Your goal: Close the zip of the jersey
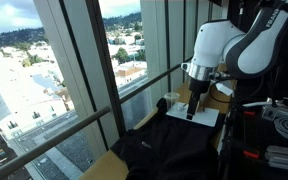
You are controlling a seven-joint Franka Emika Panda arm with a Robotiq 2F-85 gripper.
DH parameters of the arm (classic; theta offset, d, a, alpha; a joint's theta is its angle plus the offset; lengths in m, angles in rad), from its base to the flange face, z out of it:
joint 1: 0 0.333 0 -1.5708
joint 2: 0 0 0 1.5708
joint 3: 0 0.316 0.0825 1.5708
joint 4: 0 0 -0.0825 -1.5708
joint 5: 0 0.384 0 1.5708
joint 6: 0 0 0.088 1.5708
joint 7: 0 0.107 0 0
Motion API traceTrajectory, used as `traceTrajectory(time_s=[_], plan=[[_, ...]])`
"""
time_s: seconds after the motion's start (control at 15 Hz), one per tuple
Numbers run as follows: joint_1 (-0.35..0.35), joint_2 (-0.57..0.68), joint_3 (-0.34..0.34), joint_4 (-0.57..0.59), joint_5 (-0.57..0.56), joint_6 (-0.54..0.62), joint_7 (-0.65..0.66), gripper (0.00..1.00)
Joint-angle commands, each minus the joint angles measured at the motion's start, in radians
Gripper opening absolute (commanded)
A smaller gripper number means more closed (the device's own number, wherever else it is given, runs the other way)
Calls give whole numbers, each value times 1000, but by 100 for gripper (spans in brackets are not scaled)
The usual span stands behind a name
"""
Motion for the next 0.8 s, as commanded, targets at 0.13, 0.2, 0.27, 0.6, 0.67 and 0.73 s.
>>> traceTrajectory(time_s=[0.13, 0.2, 0.27, 0.6, 0.67, 0.73], plan=[[-106, -165, 30, -92, -36, -11, -34, 100], [-127, -188, 46, -97, -23, -20, -49, 100], [-154, -204, 72, -101, 7, -28, -79, 100], [-230, -263, 156, -65, 191, -129, -231, 100], [-235, -266, 155, -48, 214, -161, -252, 100], [-239, -266, 153, -27, 239, -198, -278, 100]])
